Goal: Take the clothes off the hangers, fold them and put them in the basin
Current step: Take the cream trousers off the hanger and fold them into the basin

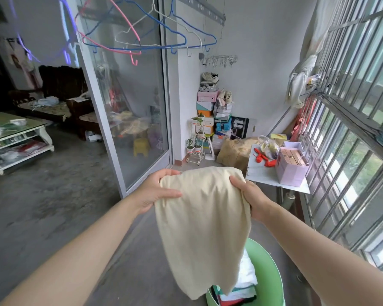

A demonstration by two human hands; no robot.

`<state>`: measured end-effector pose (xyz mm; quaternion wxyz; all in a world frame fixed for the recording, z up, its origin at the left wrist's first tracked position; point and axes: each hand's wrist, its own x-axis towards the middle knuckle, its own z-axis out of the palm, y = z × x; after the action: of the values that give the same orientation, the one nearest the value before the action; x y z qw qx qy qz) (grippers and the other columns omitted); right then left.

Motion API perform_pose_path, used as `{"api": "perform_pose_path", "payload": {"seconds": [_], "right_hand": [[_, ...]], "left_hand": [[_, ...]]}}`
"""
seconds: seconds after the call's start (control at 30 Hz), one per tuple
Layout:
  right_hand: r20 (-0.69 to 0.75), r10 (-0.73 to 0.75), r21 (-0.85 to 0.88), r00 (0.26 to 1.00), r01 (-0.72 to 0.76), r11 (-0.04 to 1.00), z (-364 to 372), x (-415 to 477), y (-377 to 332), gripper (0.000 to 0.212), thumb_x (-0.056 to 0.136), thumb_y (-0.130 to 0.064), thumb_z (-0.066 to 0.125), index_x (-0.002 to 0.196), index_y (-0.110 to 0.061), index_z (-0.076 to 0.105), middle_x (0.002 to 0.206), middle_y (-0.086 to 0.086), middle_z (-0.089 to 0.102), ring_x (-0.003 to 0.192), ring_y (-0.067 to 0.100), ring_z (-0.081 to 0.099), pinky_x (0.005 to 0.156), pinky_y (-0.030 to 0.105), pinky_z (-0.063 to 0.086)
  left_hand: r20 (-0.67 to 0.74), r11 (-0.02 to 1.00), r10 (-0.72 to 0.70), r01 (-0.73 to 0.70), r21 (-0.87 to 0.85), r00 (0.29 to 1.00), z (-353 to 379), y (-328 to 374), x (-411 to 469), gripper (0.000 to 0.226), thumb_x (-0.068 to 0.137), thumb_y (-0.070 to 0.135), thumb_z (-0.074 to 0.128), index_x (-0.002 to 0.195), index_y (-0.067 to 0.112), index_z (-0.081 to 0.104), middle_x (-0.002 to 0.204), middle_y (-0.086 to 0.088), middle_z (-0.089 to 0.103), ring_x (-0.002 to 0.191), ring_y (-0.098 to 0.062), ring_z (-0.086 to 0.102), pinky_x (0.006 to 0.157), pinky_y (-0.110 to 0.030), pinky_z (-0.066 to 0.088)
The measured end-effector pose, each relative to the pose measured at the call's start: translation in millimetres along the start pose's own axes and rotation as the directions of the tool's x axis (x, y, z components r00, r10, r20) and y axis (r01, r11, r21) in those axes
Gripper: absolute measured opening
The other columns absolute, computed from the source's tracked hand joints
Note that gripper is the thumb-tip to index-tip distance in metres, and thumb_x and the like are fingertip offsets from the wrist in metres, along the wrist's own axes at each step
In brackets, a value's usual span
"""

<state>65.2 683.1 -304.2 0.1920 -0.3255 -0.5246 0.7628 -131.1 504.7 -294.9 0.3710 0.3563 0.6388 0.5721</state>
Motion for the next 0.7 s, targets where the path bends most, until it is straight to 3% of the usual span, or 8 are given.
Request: {"api": "perform_pose_path", "payload": {"seconds": [0.1,0.2,0.23,0.37,0.47,0.6,0.7], "right_hand": [[-0.026,-0.004,0.033,1.000,0.005,0.999,-1.0,0.3,-0.2,0.025,0.096,-0.024,0.052,0.114,-0.009,0.060,0.093,0.008,0.070,0.079,0.021,0.067,0.070,0.031,0.054],[-0.035,-0.007,0.057,0.999,0.009,0.998,-5.2,1.1,1.1,0.027,0.098,-0.022,0.049,0.120,-0.009,0.058,0.101,0.010,0.068,0.085,0.022,0.065,0.072,0.032,0.052],[-0.037,-0.006,0.062,0.999,0.008,0.998,-7.3,1.0,1.9,0.029,0.097,-0.021,0.049,0.122,-0.010,0.057,0.106,0.010,0.068,0.087,0.023,0.065,0.073,0.032,0.052],[-0.041,-0.028,0.055,0.999,0.030,0.998,-20.7,3.2,6.3,0.048,0.093,-0.023,0.058,0.139,-0.024,0.044,0.135,0.003,0.055,0.107,0.021,0.061,0.078,0.033,0.052],[0.031,-0.074,0.019,0.997,0.073,0.997,-26.3,0.4,3.7,0.046,0.094,-0.013,0.053,0.134,-0.036,0.048,0.132,-0.003,0.055,0.108,0.020,0.060,0.087,0.034,0.051],[0.160,-0.131,-0.142,0.978,0.154,0.978,-29.6,-4.6,0.8,0.050,0.089,0.004,0.046,0.123,-0.029,0.062,0.136,0.005,0.055,0.111,0.018,0.056,0.104,0.036,0.039],[0.214,-0.177,-0.390,0.961,0.250,0.886,-29.7,-12.0,0.5,0.061,0.078,0.000,0.068,0.131,-0.027,0.054,0.134,-0.002,0.054,0.115,0.011,0.055,0.103,0.028,0.043]], "left_hand": [[-0.003,0.973,-0.001,0.001,0.229,1.000,-0.1,-2.0,4.5,0.072,0.054,0.011,0.089,0.117,0.026,0.059,0.120,0.001,0.060,0.116,-0.014,0.057,0.097,-0.030,0.049],[0.020,0.905,0.027,-0.033,0.423,0.999,7.0,-0.4,8.5,0.074,0.062,0.008,0.087,0.124,0.026,0.052,0.116,0.015,0.053,0.108,-0.001,0.054,0.081,-0.007,0.045],[0.015,0.865,0.039,-0.041,0.501,0.999,8.4,-0.8,11.0,0.077,0.062,0.011,0.088,0.127,0.027,0.050,0.117,0.016,0.051,0.108,0.000,0.051,0.080,-0.005,0.042],[-0.021,0.682,0.057,-0.023,0.731,0.998,13.4,-5.7,19.1,0.076,0.052,0.031,0.076,0.125,0.029,0.055,0.115,0.009,0.059,0.105,-0.011,0.057,0.088,-0.027,0.049],[-0.061,0.743,0.010,0.034,0.669,0.998,14.4,-5.5,21.9,0.050,0.046,0.028,0.066,0.096,0.028,0.066,0.088,0.006,0.064,0.078,-0.012,0.060,0.067,-0.024,0.048],[-0.077,0.865,-0.095,0.120,0.487,0.993,15.4,2.1,20.5,0.029,0.046,0.021,0.062,0.075,0.015,0.063,0.064,0.000,0.057,0.058,-0.016,0.054,0.055,-0.024,0.040],[-0.043,0.898,-0.164,0.167,0.406,0.986,15.2,8.0,18.6,0.014,0.052,0.015,0.057,0.066,0.013,0.054,0.055,0.002,0.052,0.048,-0.012,0.049,0.047,-0.017,0.034]]}}
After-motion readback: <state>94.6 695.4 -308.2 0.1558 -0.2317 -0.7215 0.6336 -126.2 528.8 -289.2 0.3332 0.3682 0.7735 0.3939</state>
